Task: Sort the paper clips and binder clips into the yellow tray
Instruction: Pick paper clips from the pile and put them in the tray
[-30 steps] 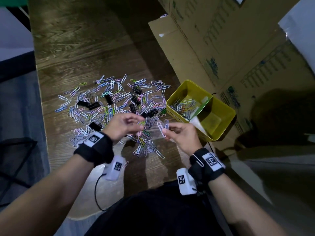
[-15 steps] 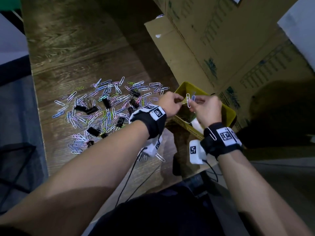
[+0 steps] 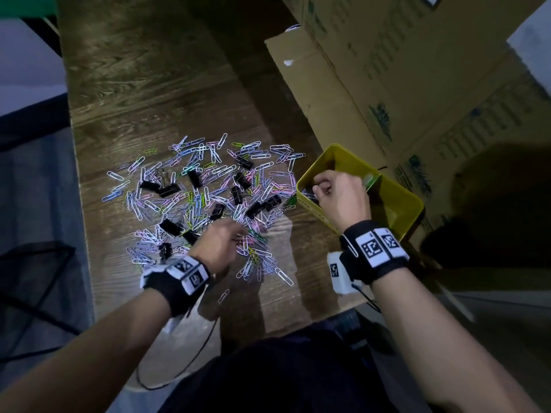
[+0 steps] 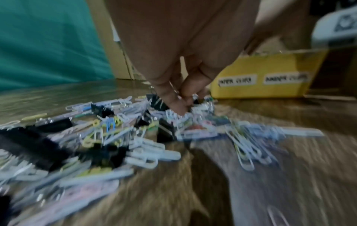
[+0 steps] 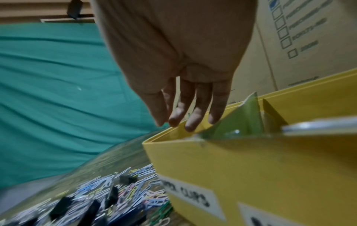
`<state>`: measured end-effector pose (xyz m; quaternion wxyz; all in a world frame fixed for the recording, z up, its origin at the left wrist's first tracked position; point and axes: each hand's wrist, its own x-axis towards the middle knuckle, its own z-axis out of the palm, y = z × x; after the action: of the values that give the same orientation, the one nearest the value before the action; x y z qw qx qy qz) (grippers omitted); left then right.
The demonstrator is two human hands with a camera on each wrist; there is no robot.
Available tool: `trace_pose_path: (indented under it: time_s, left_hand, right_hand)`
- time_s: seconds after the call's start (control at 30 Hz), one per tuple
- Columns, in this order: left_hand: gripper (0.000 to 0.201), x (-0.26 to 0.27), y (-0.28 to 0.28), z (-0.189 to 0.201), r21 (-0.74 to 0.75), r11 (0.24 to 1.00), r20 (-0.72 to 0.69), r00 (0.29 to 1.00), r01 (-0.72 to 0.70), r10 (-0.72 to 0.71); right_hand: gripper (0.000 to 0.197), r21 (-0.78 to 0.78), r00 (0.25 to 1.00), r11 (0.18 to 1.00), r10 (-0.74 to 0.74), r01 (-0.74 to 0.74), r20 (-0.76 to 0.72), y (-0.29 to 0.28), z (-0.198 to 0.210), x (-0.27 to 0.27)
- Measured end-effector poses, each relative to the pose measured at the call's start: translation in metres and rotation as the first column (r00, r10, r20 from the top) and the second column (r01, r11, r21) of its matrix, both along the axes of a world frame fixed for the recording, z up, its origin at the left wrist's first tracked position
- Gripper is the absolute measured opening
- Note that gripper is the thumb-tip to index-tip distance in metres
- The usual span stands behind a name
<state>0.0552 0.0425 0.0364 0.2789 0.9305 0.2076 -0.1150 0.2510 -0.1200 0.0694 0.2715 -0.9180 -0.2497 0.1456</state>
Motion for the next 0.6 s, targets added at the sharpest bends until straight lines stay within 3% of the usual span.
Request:
trace_pose_path:
  time_s: [0.1, 0.17, 0.23, 0.3, 0.37, 0.43, 0.5, 0.6]
  left_hand:
    - [0.056, -0.022, -0.019, -0.031, 0.098, 0.989, -0.134, 0.986, 0.113, -0.1]
    - [0.062, -0.027, -0.035, -0.039, 0.105, 0.979, -0.162, 0.974, 0.175, -0.156]
    - [0.055, -0.027, -0.045, -0.039, 0.105, 0.973, -0.098, 0.976, 0.206, -0.196]
    - [0.051, -0.022, -0.047, -0.037, 0.136, 0.977, -0.014, 0.986, 0.164, -0.164]
    - [0.055, -0.02, -0.041, -0.036, 0.172, 0.979, 0.009, 0.993, 0.114, -0.117]
    - [0.058, -0.019, -0.031, -0.036, 0.176, 0.979, -0.018, 0.995, 0.103, -0.101]
    - [0.058, -0.021, -0.018, -0.036, 0.191, 0.976, -0.05, 0.994, 0.108, -0.1]
    - [0.053, -0.026, -0.001, -0.032, 0.228, 0.969, -0.086, 0.993, 0.094, -0.076]
  right_hand:
    - [0.018, 0.106, 0.99, 0.992, 0.053, -0.067, 0.134, 0.006, 0.002, -0.021]
    - [0.02, 0.141, 0.978, 0.975, 0.153, -0.173, 0.145, 0.011, 0.005, -0.039]
    - [0.02, 0.098, 0.951, 0.947, 0.299, -0.305, 0.073, 0.01, 0.0, -0.058]
    - [0.018, -0.06, 0.893, 0.891, 0.446, -0.449, -0.058, 0.005, -0.016, -0.074]
    - [0.017, -0.256, 0.808, 0.766, 0.548, -0.589, -0.218, -0.004, -0.039, -0.088]
    - [0.015, -0.348, 0.745, 0.659, 0.574, -0.667, -0.341, -0.013, -0.052, -0.099]
    - [0.016, -0.338, 0.722, 0.638, 0.6, -0.692, -0.345, -0.018, -0.058, -0.104]
    - [0.028, -0.288, 0.734, 0.675, 0.621, -0.68, -0.277, -0.015, -0.061, -0.105]
